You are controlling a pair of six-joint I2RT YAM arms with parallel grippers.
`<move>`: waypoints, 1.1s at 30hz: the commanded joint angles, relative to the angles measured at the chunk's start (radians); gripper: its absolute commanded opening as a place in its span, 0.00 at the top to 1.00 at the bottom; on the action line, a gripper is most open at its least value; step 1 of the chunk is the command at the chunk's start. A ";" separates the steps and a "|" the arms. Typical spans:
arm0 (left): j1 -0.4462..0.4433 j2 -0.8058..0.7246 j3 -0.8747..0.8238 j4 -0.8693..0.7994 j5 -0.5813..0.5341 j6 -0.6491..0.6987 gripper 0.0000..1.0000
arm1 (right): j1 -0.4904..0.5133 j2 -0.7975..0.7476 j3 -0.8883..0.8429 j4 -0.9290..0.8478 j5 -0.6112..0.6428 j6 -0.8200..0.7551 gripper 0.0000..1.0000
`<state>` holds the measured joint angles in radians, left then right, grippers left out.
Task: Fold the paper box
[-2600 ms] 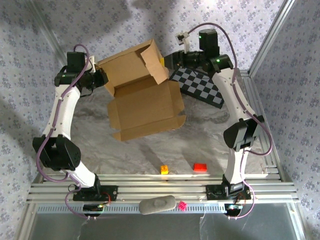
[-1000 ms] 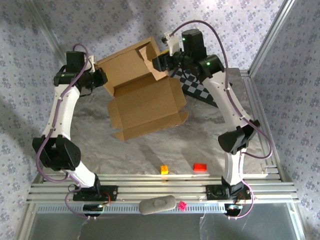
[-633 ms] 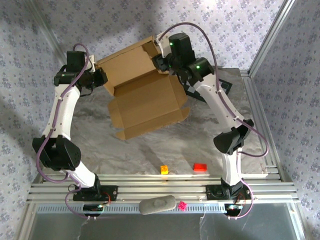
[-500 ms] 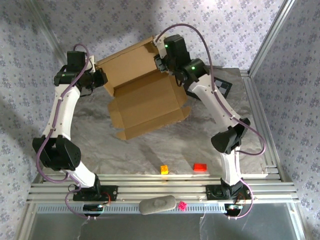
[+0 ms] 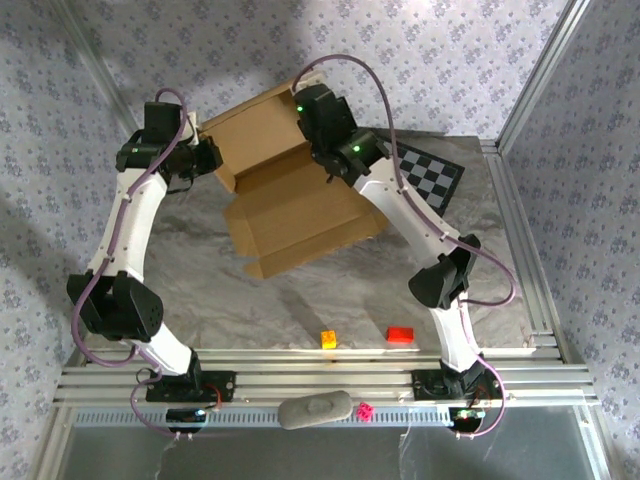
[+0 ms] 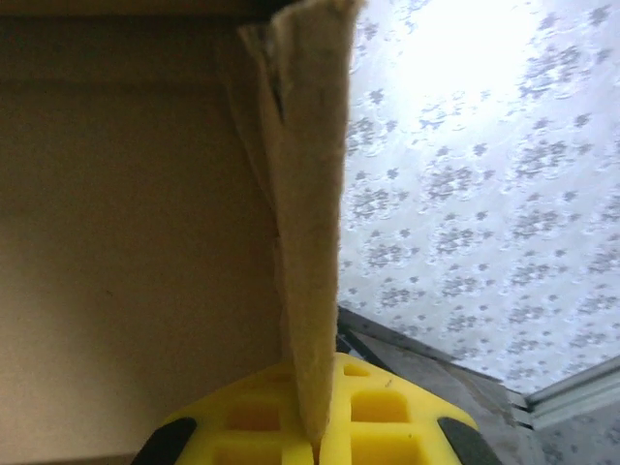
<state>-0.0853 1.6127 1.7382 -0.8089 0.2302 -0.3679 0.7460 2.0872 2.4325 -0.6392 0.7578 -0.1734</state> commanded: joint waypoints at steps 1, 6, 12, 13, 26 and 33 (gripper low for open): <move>-0.003 -0.010 0.052 0.011 -0.034 -0.036 1.00 | 0.009 0.007 -0.016 0.095 0.246 -0.037 1.00; -0.008 -0.014 0.049 0.013 -0.077 -0.071 1.00 | 0.024 0.008 -0.075 0.163 0.387 -0.067 1.00; -0.011 -0.022 0.043 0.013 -0.094 -0.082 1.00 | 0.024 0.004 -0.072 0.134 0.334 -0.056 1.00; -0.011 -0.025 0.043 0.014 -0.094 -0.083 1.00 | 0.020 0.001 -0.047 0.081 0.281 -0.012 1.00; -0.013 -0.019 0.053 0.011 -0.094 -0.098 1.00 | -0.151 -0.092 0.002 -0.122 -0.541 0.262 0.66; -0.013 -0.017 0.066 0.002 -0.094 -0.095 1.00 | -0.168 -0.110 -0.030 -0.124 -0.526 0.242 0.55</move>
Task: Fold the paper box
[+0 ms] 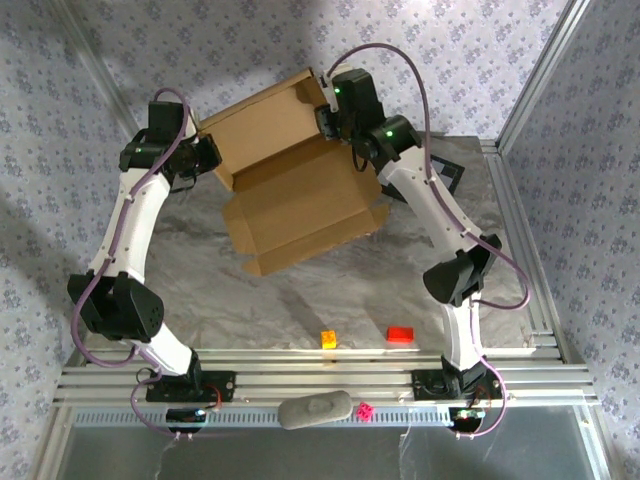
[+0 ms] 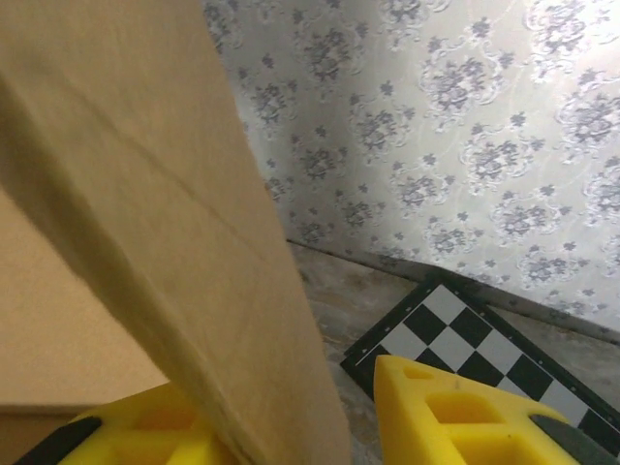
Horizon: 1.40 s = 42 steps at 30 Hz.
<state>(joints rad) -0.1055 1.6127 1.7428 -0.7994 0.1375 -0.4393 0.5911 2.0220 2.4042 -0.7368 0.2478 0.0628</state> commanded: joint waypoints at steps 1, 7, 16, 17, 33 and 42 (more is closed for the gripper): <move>0.007 -0.016 0.064 -0.010 0.000 -0.021 1.00 | -0.015 -0.045 -0.003 -0.025 -0.007 -0.001 0.53; 0.007 -0.014 0.067 -0.016 0.006 -0.016 1.00 | -0.025 -0.008 0.042 -0.026 0.012 -0.034 0.52; 0.003 -0.019 0.069 -0.022 0.018 -0.009 1.00 | -0.042 0.082 0.142 0.037 -0.015 -0.087 0.69; 0.003 -0.021 0.069 -0.023 0.019 -0.007 1.00 | -0.040 0.095 0.162 0.035 -0.011 -0.098 0.73; -0.036 -0.009 0.075 -0.038 -0.045 -0.058 1.00 | 0.087 0.150 0.092 0.236 0.934 -0.271 1.00; -0.036 0.000 0.096 -0.040 -0.034 -0.072 1.00 | 0.035 0.077 0.121 -0.026 0.286 -0.047 0.86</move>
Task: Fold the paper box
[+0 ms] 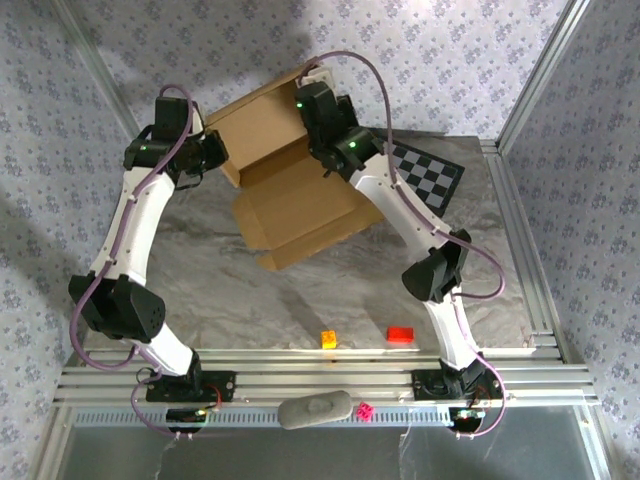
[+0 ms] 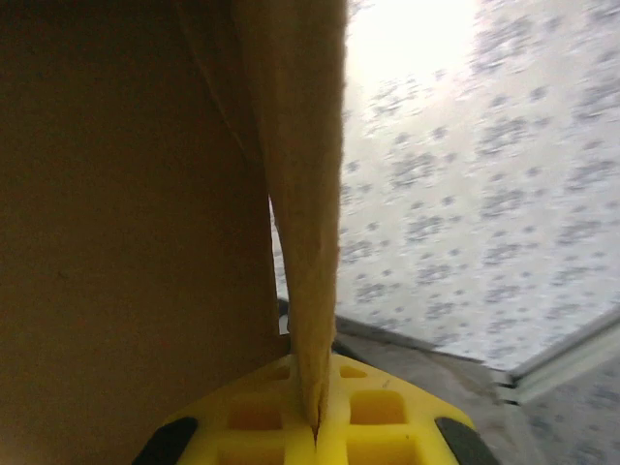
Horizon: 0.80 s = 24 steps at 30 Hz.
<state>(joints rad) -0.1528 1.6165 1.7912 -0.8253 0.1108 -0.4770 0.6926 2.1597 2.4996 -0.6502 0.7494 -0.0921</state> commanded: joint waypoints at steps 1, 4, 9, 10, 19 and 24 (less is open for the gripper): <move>0.011 -0.003 0.049 -0.015 -0.011 -0.037 1.00 | -0.077 -0.078 0.011 -0.110 -0.290 0.117 0.78; 0.010 -0.003 0.051 -0.019 -0.018 -0.044 1.00 | -0.102 -0.134 -0.053 -0.072 -0.435 0.122 0.66; 0.009 0.002 0.053 -0.022 -0.024 -0.042 1.00 | -0.120 -0.194 -0.129 -0.014 -0.502 0.102 0.56; 0.008 0.003 0.053 -0.023 -0.024 -0.041 1.00 | -0.125 -0.196 -0.128 -0.017 -0.504 0.098 0.55; -0.001 0.019 0.075 -0.033 -0.020 -0.036 1.00 | -0.128 -0.166 -0.068 -0.013 -0.467 0.044 0.46; -0.004 0.021 0.083 -0.039 -0.015 -0.034 1.00 | -0.113 -0.089 0.027 -0.032 -0.299 -0.021 0.57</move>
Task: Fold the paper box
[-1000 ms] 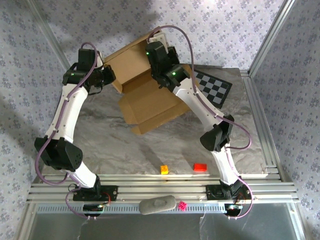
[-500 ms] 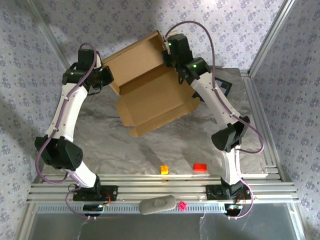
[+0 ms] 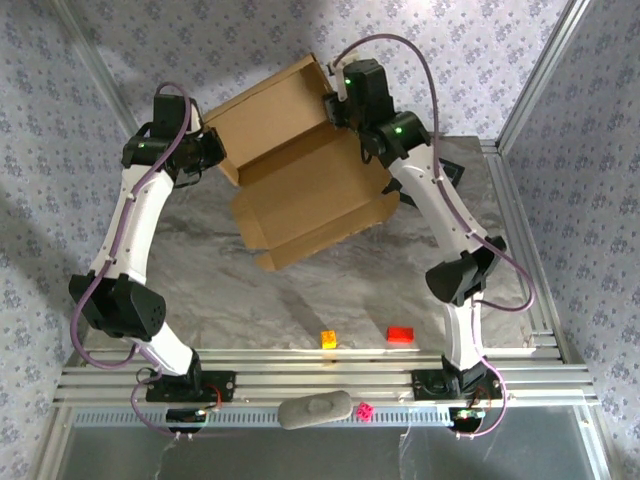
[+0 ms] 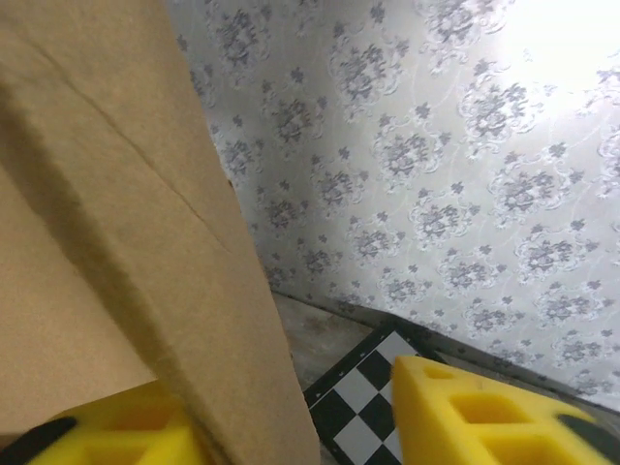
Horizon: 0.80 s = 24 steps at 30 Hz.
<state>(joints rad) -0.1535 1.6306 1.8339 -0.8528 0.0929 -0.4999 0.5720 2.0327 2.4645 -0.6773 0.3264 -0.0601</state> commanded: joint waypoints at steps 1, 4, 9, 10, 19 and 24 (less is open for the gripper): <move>-0.003 0.008 0.043 -0.013 0.004 -0.010 1.00 | 0.008 0.045 0.061 0.001 0.150 -0.057 0.57; -0.006 0.011 0.047 -0.023 0.011 -0.006 1.00 | 0.004 0.065 0.063 0.024 0.187 -0.073 0.60; -0.014 0.012 0.043 -0.031 0.005 -0.007 1.00 | 0.036 0.100 0.087 0.058 0.306 -0.121 1.00; -0.015 0.011 0.042 -0.034 0.001 -0.009 1.00 | 0.050 0.104 0.084 0.072 0.379 -0.149 1.00; -0.020 0.024 0.059 -0.046 -0.005 -0.025 1.00 | 0.115 0.101 -0.033 0.325 0.786 -0.323 1.00; -0.021 0.031 0.066 -0.049 -0.007 -0.039 1.00 | 0.124 0.082 0.011 0.134 0.556 -0.182 1.00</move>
<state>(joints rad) -0.1818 1.6581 1.8637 -0.8642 0.1013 -0.5190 0.7204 2.1380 2.4329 -0.4568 0.9146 -0.3149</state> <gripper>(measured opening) 0.085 0.053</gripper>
